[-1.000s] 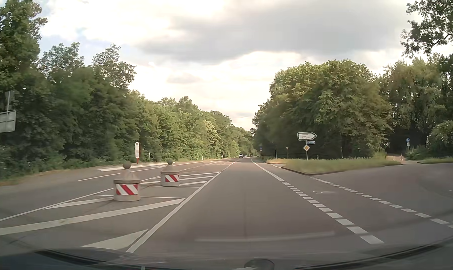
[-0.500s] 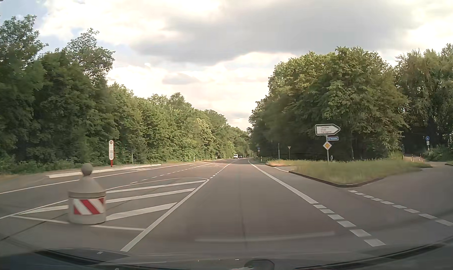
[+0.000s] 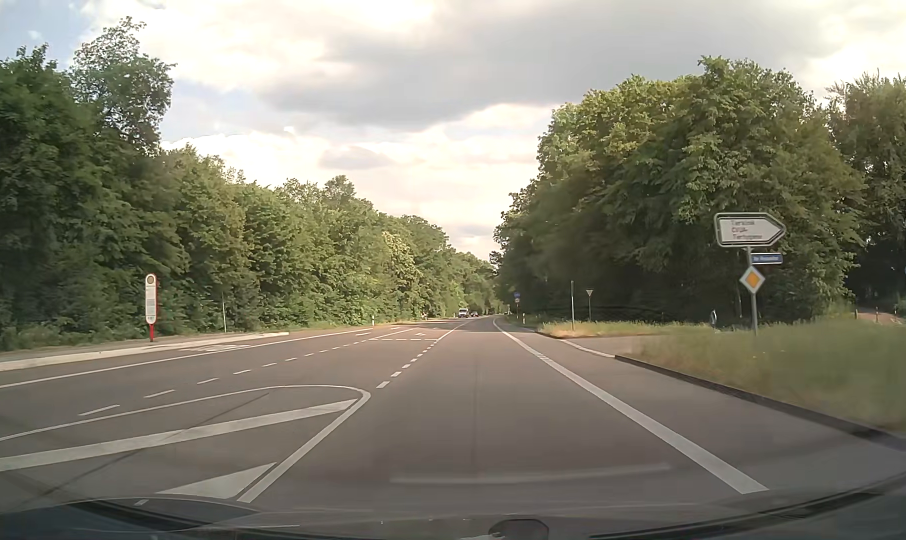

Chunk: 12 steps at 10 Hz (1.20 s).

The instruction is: Follow the waypoints while adhering to traffic rules and regulations

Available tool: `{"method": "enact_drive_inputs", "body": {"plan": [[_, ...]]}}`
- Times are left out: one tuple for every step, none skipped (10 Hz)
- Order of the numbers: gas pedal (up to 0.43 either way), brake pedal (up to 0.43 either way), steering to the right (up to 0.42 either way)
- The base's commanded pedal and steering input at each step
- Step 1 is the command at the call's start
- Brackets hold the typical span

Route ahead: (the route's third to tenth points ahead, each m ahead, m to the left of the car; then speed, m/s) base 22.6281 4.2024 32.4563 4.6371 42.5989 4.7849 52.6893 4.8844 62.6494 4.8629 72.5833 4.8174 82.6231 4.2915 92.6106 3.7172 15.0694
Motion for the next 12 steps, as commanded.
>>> {"method": "enact_drive_inputs", "body": {"plan": [[0.197,0.000,0.004],[0.197,0.000,0.004],[0.197,0.000,0.004],[0.197,0.000,0.004],[0.197,0.000,0.004],[0.197,0.000,0.004],[0.197,0.000,0.003],[0.197,0.000,0.002],[0.197,0.000,0.000],[0.197,0.000,-0.001],[0.197,0.000,-0.001],[0.189,0.000,-0.001]]}}
